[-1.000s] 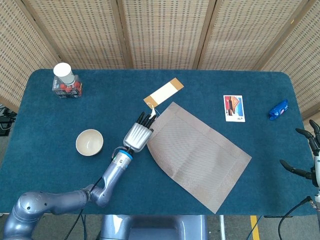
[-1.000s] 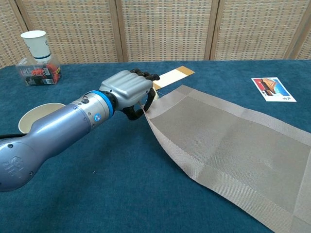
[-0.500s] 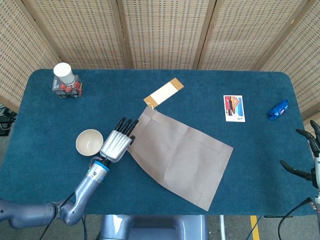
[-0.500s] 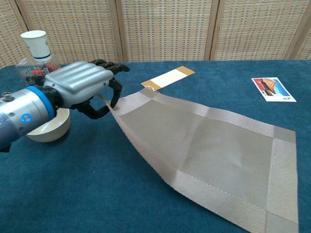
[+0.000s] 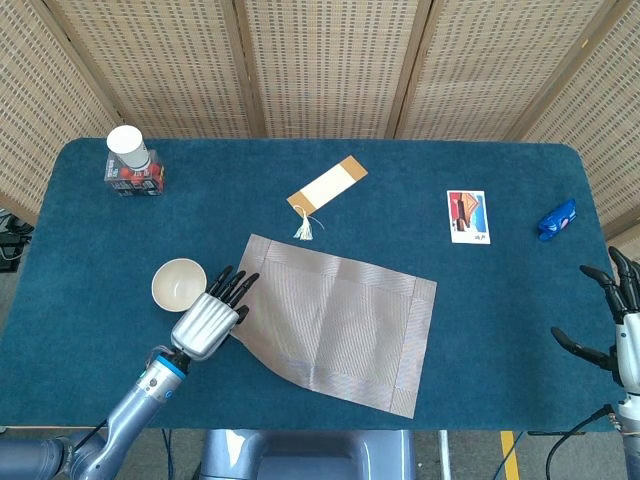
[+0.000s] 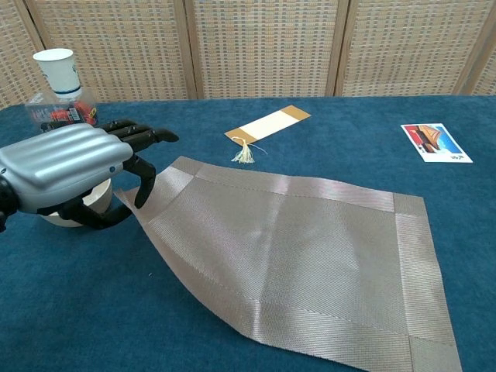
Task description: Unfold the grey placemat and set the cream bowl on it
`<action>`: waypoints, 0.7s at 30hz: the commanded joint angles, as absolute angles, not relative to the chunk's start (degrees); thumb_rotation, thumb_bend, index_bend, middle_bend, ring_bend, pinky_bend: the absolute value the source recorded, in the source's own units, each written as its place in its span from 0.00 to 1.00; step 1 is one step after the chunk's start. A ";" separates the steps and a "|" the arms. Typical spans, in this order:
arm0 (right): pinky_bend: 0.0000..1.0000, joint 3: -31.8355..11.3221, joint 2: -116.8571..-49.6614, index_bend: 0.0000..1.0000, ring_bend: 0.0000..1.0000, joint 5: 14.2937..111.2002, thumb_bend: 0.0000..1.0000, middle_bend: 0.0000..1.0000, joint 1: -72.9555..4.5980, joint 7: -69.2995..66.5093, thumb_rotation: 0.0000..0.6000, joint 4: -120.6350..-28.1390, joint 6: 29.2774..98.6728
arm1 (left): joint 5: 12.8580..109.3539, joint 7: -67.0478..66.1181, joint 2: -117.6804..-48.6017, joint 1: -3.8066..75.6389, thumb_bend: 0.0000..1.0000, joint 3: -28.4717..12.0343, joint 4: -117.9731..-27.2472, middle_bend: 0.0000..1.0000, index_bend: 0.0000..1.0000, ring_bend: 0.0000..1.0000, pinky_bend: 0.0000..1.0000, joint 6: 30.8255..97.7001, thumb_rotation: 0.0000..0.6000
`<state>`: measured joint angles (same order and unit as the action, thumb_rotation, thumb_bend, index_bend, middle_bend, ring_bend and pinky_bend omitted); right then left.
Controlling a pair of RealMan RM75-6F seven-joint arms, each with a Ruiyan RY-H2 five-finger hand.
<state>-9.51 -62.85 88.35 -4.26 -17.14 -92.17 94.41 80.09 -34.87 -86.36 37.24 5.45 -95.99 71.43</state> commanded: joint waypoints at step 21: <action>0.00 -8.47 -63.16 0.24 0.00 90.48 0.22 0.00 -3.73 -15.45 1.00 -93.10 95.80 | 93.30 -29.37 -82.90 35.75 0.46 11.58 -99.93 0.00 0.68 0.00 0.00 65.12 1.00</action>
<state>-8.47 -63.16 90.49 -3.73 -15.46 -93.10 95.81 93.14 -29.51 -83.03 35.74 11.52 -100.01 65.26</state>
